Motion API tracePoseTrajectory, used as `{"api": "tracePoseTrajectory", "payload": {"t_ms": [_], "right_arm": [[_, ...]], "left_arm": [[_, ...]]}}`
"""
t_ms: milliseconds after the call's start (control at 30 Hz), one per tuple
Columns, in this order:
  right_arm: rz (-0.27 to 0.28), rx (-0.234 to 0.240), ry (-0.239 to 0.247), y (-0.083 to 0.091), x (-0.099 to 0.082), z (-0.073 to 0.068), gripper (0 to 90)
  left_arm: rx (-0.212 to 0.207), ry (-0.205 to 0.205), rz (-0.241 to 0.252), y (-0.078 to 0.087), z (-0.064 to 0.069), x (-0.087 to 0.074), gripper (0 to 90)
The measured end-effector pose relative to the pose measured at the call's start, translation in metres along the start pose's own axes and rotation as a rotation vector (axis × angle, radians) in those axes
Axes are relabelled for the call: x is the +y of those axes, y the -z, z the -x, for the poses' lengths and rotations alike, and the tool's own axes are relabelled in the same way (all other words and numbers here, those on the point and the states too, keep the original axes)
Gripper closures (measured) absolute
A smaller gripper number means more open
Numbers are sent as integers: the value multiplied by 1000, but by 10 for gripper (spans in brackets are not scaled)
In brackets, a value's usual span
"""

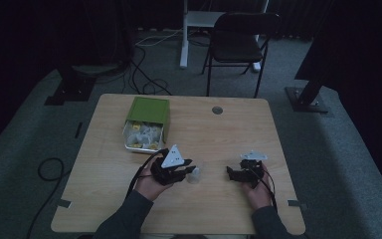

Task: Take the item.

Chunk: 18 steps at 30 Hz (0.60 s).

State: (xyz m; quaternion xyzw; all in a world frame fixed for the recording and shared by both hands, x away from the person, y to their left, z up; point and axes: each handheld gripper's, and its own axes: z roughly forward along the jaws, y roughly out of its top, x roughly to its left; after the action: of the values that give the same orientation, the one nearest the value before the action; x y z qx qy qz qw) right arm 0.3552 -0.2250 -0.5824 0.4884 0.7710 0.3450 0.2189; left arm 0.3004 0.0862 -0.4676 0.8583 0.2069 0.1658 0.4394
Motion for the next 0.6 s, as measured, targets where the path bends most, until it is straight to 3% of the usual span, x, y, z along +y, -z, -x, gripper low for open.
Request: {"api": "tracePoseTrajectory", "payload": {"t_ms": [600], "right_arm": [[0,0,0,0,0,0,134]], "left_arm": [[55,42,12,18,-16,-14,710]]}}
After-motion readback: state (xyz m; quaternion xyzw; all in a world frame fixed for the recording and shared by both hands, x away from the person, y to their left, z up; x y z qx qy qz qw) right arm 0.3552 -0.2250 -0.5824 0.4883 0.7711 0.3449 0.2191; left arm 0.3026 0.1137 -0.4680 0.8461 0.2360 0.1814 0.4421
